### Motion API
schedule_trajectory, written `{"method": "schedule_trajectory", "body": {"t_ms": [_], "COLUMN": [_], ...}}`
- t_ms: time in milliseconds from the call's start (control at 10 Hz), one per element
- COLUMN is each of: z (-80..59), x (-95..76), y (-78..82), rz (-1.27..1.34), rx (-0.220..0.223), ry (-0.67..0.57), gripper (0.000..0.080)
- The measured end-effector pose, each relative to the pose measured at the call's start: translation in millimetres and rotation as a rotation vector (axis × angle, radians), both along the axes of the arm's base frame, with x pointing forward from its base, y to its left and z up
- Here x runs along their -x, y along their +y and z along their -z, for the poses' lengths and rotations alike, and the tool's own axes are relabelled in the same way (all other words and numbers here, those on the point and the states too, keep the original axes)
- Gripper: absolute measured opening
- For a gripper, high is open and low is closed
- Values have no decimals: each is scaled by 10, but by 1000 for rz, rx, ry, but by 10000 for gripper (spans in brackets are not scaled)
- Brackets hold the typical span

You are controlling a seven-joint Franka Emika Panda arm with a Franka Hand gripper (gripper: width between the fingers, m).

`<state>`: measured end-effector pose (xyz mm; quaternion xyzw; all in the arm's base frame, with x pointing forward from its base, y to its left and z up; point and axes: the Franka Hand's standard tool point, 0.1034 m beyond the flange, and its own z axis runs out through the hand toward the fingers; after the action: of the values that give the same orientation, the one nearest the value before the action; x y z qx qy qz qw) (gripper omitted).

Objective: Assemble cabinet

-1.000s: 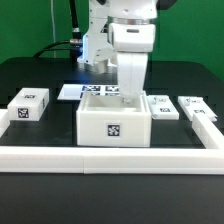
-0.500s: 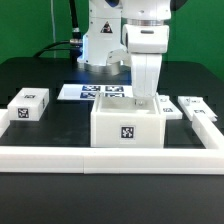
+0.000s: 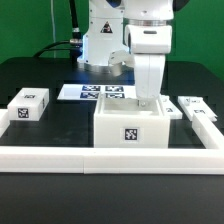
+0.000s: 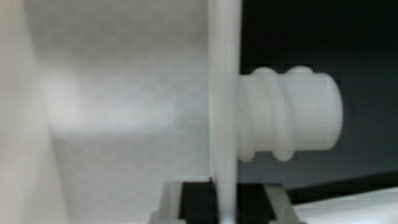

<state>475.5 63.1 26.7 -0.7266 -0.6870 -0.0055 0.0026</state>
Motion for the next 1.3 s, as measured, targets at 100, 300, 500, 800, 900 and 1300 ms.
{"method": "schedule_trajectory", "body": {"t_ms": [100,300,500,800,900,1300], "z": [0,1,1,-1,0,0], "x": [-26,-125,-197,-242,-254,-256], "y": [51,166,302,452,485,491], "rz": [-7,-22,-16,-13,-18,-12], "rx": [-1,-6,-13,-16,-17,-18], "ry": [-3,-9,-15,-19,-21,-22], "gripper": [35,35,35,35,35,38]}}
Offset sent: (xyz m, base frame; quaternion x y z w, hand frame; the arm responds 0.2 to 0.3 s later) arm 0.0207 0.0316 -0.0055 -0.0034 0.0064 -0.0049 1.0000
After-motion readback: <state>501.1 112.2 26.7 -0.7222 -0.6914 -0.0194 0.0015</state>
